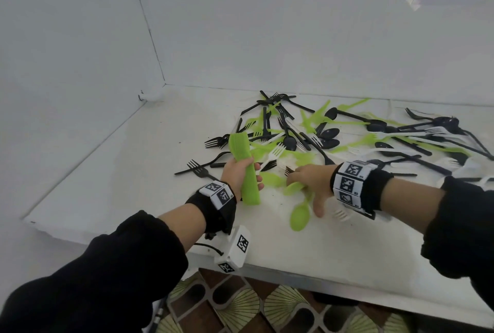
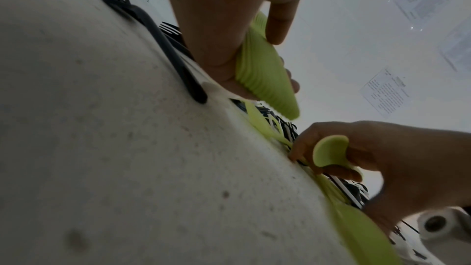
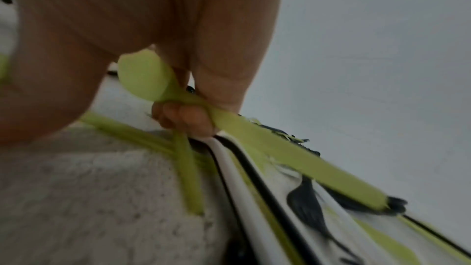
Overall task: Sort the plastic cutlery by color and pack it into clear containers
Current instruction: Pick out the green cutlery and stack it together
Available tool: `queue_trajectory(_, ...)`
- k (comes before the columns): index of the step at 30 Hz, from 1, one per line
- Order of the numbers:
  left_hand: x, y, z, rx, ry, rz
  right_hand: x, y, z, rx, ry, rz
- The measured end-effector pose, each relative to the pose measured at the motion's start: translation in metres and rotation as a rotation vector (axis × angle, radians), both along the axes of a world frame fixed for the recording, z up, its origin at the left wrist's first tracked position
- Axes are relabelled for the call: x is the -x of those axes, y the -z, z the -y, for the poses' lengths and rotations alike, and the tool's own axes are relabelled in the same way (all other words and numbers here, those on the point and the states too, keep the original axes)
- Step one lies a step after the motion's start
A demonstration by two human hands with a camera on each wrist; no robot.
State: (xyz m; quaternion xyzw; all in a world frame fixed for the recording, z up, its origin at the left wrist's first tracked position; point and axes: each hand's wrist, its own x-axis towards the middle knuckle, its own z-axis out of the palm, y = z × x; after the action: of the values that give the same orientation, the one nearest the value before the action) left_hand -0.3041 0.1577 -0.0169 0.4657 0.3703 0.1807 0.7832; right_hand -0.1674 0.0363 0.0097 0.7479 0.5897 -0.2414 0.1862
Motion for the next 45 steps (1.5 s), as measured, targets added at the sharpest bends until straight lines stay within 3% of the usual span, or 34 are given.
queue_trajectory(7,0.002,0.001,0.004,-0.001,0.011,-0.009,-0.003,0.005,0.015,-0.133,0.048,-0.033)
queue_trajectory(18,0.007,0.001,0.011,0.024,-0.004,0.019,0.003,0.006,0.003,-0.579,0.411,-0.182)
queue_trajectory(25,0.015,0.003,0.012,0.024,-0.038,0.014,0.011,0.013,-0.01,-0.361,0.312,0.106)
queue_trajectory(30,0.02,0.006,0.011,-0.011,-0.08,0.016,0.016,0.006,-0.012,-0.33,0.32,0.1)
queue_trajectory(35,0.021,0.009,0.011,0.015,-0.093,0.029,0.013,-0.012,-0.007,-0.437,0.415,0.045)
queue_trajectory(37,0.019,0.01,0.01,0.024,-0.088,0.03,0.01,-0.017,-0.009,-0.539,0.523,-0.071)
queue_trajectory(42,0.007,0.007,0.016,0.049,-0.038,0.046,0.019,-0.016,-0.024,-0.669,0.751,-0.664)
queue_trajectory(45,0.0,0.002,0.019,0.039,-0.019,0.073,0.032,-0.011,-0.03,-0.658,0.74,-0.752)
